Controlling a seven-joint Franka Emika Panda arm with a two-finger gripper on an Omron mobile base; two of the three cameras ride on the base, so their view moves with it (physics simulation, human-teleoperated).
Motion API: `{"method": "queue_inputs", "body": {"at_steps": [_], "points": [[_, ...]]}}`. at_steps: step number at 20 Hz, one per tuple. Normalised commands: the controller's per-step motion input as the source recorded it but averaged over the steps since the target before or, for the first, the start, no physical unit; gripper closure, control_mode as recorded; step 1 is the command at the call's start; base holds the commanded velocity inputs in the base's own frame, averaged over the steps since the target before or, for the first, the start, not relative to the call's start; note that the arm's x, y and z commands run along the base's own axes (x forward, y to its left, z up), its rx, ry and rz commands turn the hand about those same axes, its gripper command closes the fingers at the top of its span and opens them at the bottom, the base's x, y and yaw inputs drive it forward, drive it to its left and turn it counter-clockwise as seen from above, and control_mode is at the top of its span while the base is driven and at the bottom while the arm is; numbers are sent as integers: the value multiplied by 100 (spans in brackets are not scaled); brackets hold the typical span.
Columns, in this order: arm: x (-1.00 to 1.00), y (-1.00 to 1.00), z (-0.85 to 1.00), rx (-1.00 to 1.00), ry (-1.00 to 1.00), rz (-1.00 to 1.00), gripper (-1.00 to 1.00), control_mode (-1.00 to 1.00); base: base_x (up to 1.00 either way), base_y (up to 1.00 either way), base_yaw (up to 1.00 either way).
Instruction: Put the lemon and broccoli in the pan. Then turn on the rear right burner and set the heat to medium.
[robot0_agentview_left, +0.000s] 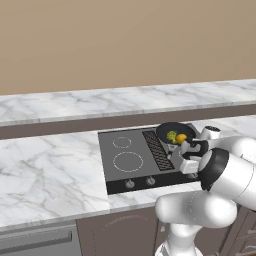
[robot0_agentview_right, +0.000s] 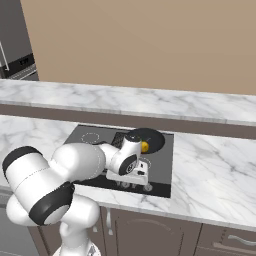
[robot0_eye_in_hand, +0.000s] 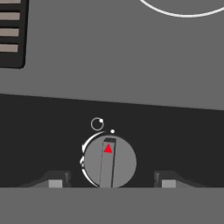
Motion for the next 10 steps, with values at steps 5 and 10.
{"method": "queue_inputs", "body": {"at_steps": [5,10], "points": [[0,0,0,0,0,0,100,-100,0,0,0],[0,0,0,0,0,0,100,-100,0,0,0]]}}
